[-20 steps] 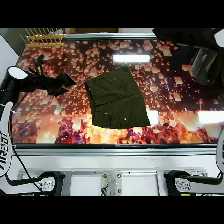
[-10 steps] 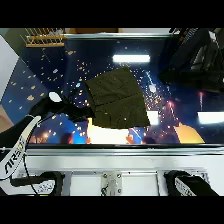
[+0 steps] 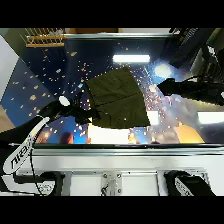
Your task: Fold the clothes and pants, and hang the long-sleeved shirts on hangers.
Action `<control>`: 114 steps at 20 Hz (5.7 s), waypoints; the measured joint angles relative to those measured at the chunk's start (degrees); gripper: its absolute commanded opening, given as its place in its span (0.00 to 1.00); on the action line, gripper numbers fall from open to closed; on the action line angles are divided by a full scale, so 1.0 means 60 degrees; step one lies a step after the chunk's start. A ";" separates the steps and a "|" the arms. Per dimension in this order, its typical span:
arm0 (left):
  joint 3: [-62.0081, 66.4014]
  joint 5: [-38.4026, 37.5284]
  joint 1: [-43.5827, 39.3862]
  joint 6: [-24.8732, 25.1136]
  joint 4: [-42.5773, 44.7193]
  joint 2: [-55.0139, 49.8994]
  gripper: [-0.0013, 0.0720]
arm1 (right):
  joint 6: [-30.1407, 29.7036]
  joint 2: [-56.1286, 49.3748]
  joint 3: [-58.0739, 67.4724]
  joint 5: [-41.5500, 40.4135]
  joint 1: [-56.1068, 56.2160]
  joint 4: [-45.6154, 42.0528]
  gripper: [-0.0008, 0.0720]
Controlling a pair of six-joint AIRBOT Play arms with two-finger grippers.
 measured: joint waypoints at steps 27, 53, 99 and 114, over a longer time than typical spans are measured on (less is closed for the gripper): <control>-0.0004 0.0011 -0.0091 0.0087 -0.0044 0.0652 0.06 | 0.3912 -0.1676 -0.6357 -0.3931 0.0492 0.2000 0.98; 0.0415 -0.0616 -0.1290 -0.3173 -0.0117 0.9358 0.06 | 0.1701 0.1381 0.4320 0.1548 -0.0109 0.1042 0.04; -0.0168 0.1024 0.1443 0.1038 -0.1293 0.1821 0.76 | 0.1898 -0.2506 -0.1045 0.0688 0.1384 -0.0991 0.98; -0.0175 0.0372 0.0073 0.1035 -0.1297 0.3555 0.06 | -0.2725 -0.7227 -0.0710 0.0692 -0.1625 0.4688 0.93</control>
